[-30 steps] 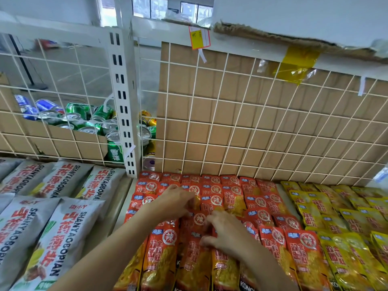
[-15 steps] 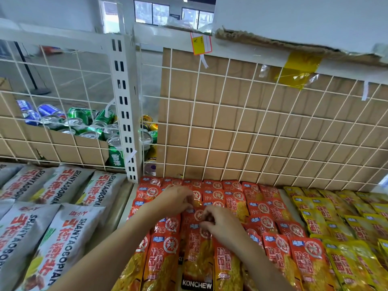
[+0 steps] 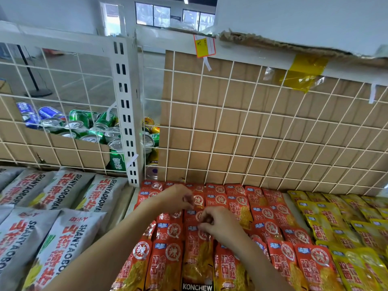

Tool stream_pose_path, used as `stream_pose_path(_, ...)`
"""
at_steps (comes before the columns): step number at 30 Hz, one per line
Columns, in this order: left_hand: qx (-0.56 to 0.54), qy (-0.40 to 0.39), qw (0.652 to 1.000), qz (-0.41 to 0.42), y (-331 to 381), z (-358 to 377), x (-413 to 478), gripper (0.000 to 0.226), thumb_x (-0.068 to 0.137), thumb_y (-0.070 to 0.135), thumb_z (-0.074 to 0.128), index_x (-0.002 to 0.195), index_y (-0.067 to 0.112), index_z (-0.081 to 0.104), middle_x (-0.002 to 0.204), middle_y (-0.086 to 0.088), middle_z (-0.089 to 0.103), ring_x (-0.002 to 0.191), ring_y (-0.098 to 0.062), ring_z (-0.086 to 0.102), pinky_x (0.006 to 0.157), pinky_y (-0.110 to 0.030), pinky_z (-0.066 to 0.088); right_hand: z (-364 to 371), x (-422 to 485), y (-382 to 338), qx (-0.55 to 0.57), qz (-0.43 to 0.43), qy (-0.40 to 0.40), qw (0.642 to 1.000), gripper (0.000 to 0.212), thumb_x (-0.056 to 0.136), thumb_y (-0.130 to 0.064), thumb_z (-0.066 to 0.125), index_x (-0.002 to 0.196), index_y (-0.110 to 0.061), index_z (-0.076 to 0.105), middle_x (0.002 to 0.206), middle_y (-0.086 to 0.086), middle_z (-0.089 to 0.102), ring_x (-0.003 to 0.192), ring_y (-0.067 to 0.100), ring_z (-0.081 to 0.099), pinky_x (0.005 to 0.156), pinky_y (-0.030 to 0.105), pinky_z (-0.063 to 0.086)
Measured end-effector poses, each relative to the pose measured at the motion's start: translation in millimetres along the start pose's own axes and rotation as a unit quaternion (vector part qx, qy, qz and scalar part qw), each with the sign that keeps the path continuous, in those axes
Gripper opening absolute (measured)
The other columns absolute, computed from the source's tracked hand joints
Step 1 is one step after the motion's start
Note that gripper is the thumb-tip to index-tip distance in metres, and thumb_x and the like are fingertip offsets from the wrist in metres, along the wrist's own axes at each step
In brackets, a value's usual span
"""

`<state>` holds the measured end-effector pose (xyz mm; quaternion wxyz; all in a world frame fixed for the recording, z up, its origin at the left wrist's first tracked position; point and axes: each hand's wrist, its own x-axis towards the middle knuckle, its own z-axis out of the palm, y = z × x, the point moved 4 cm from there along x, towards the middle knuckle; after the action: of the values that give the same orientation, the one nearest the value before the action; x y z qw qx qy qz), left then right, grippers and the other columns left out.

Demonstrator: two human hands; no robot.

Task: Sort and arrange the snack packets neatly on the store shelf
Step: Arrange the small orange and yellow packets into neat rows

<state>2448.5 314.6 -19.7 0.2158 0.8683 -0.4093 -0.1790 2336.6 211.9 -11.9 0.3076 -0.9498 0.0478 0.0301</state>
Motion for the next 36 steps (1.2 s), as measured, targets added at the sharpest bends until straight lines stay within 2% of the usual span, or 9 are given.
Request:
stream_pose_path(2,0.003,-0.004,1.0,-0.001,0,0,1,0.014,0.089,0.022,0.06,0.1,0.016,0.065,0.097,0.005,0.061,0.088,-0.006,0.053,0.076,-0.018,0.041,0,1,-2,-0.004,-0.004,-0.003,1.0,0.009,0.084,-0.023,0.066,0.092,-0.02,0.064,0.074,-0.02,0.048,0.072,-0.001,0.049,0.059,0.009,0.034)
stream_pose_path(4,0.002,-0.006,1.0,-0.001,-1,0,1,0.015,0.089,0.022,0.06,0.101,0.016,0.065,0.101,0.003,0.063,0.089,-0.006,0.054,0.078,-0.019,0.042,1,1,-4,-0.007,-0.006,-0.01,1.0,0.006,0.084,-0.022,0.065,0.084,-0.025,0.06,0.073,-0.019,0.048,0.069,-0.003,0.048,0.057,0.009,0.033)
stream_pose_path(6,-0.008,-0.012,1.0,-0.004,-2,0,0,0.015,0.089,0.022,0.06,0.102,0.017,0.065,0.104,0.003,0.063,0.092,-0.007,0.055,0.081,-0.021,0.045,3,1,-4,-0.011,-0.005,-0.013,1.0,0.013,0.085,-0.022,0.064,0.078,-0.028,0.054,0.072,-0.018,0.048,0.068,-0.004,0.047,0.057,0.009,0.034)
stream_pose_path(9,-0.008,-0.021,1.0,0.004,-3,-2,-1,0.018,0.088,0.02,0.061,0.104,0.017,0.066,0.105,0.003,0.065,0.093,-0.007,0.057,0.085,-0.022,0.047,4,1,-3,-0.013,0.0,-0.012,1.0,0.01,0.084,-0.024,0.064,0.08,-0.026,0.056,0.073,-0.018,0.049,0.07,-0.002,0.048,0.058,0.01,0.034)
stream_pose_path(14,0.008,-0.011,1.0,0.011,-4,0,-1,0.016,0.089,0.021,0.06,0.103,0.016,0.066,0.104,0.003,0.063,0.088,-0.003,0.052,0.074,-0.014,0.04,4,0,-3,-0.012,-0.001,-0.01,1.0,0.007,0.084,-0.025,0.064,0.083,-0.025,0.057,0.075,-0.018,0.05,0.074,0.001,0.05,0.06,0.01,0.036)
stream_pose_path(20,0.003,-0.013,1.0,0.008,-5,0,-2,0.013,0.09,0.019,0.058,0.101,0.015,0.063,0.1,0.004,0.06,0.089,-0.006,0.053,0.076,-0.017,0.041,1,0,-3,0.0,0.011,-0.004,1.0,0.007,0.084,-0.024,0.065,0.082,-0.025,0.058,0.077,-0.015,0.053,0.074,0.002,0.052,0.063,0.013,0.039)
stream_pose_path(24,0.0,-0.01,1.0,0.007,-5,0,-3,0.013,0.09,0.019,0.058,0.101,0.015,0.063,0.097,0.007,0.058,0.088,-0.005,0.053,0.074,-0.016,0.041,0,0,-6,-0.002,0.005,-0.005,1.0,0.007,0.085,-0.024,0.064,0.085,-0.025,0.057,0.076,-0.018,0.049,0.071,-0.003,0.047,0.059,0.009,0.033)
stream_pose_path(29,-0.004,-0.006,1.0,0.003,-6,0,-4,0.014,0.09,0.02,0.058,0.102,0.015,0.063,0.102,0.004,0.06,0.091,-0.007,0.053,0.079,-0.019,0.043,0,1,-8,-0.003,0.001,-0.003,1.0,0.01,0.086,-0.024,0.063,0.085,-0.028,0.054,0.076,-0.021,0.047,0.073,-0.003,0.046,0.059,0.008,0.031)
stream_pose_path(36,-0.033,0.014,0.999,0.008,-3,-1,-9,0.013,0.088,0.016,0.06,0.101,0.018,0.062,0.094,0.01,0.057,0.088,-0.004,0.055,0.072,-0.015,0.044,-2,-3,-8,-0.011,-0.002,0.014,1.0,0.008,0.087,-0.032,0.061,0.092,-0.028,0.058,0.082,-0.019,0.05,0.073,-0.003,0.048,0.061,0.01,0.033)
